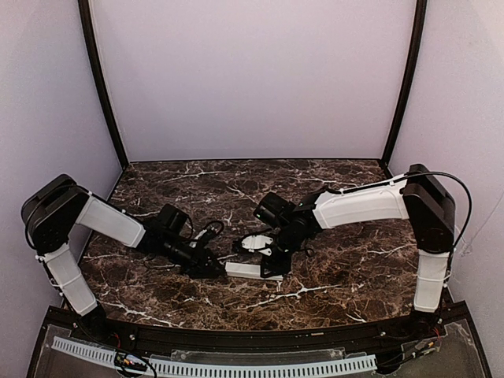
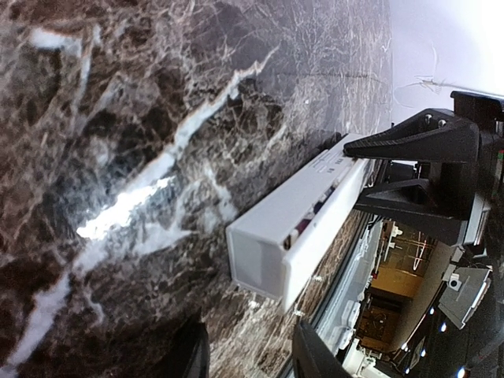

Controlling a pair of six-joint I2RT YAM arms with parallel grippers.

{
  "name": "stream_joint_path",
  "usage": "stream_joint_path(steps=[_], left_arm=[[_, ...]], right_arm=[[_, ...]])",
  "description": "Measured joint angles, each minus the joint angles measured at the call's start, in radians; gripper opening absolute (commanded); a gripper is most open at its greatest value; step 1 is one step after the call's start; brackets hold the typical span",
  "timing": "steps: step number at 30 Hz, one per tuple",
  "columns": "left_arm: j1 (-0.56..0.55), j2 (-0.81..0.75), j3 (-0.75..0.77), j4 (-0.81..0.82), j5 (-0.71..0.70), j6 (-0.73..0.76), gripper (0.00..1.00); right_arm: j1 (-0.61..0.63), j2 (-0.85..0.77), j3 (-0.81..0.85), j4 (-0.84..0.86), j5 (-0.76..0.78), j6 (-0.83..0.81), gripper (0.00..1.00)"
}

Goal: Load the batteries into the remote control
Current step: Load the battery cover onto the remote control without the battery cover.

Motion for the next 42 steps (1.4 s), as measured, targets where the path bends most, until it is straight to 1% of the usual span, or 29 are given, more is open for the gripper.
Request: stream_joint_path(steps=[6, 13, 15, 18, 20, 24, 28, 35, 38, 39, 42], left_arm=[[-0.003, -0.006, 0.01, -0.006, -0.039, 0.004, 0.32], [-0.024, -0.017, 0.038, 0.003, -0.09, 0.005, 0.24], [-0.03, -0.017, 0.047, 0.003, -0.1, 0.005, 0.23], [-0.037, -0.016, 0.058, 0.003, -0.108, 0.006, 0.21], [-0.04, -0.016, 0.063, 0.002, -0.116, 0.007, 0.2], [-0.043, -0.014, 0.071, -0.014, -0.134, 0.021, 0.2], [-0.046, -0.007, 0.077, -0.042, -0.153, 0.037, 0.27], [-0.049, -0.003, 0.079, -0.064, -0.164, 0.057, 0.27], [-0.054, -0.003, 0.087, -0.079, -0.174, 0.066, 0.26], [-0.056, -0.003, 0.092, -0.088, -0.179, 0.07, 0.24], [-0.065, -0.003, 0.111, -0.114, -0.193, 0.084, 0.19]], right_arm=[[0.0, 0.002, 0.0, 0.0, 0.002, 0.003, 0.32], [0.0, 0.013, 0.0, 0.003, 0.003, 0.004, 0.32], [0.0, 0.014, 0.001, 0.003, 0.003, 0.003, 0.32], [0.0, 0.016, 0.003, 0.002, 0.003, 0.004, 0.37], [0.0, 0.024, 0.003, 0.003, 0.005, 0.005, 0.38], [0.0, 0.036, 0.006, 0.002, 0.014, 0.006, 0.41], [0.0, 0.036, 0.007, 0.002, 0.021, 0.006, 0.43], [0.0, 0.036, 0.008, 0.002, 0.025, 0.006, 0.44], [0.0, 0.036, 0.008, 0.002, 0.025, 0.006, 0.44], [0.0, 0.036, 0.008, 0.002, 0.025, 0.006, 0.43], [0.0, 0.036, 0.008, 0.002, 0.026, 0.006, 0.38]])
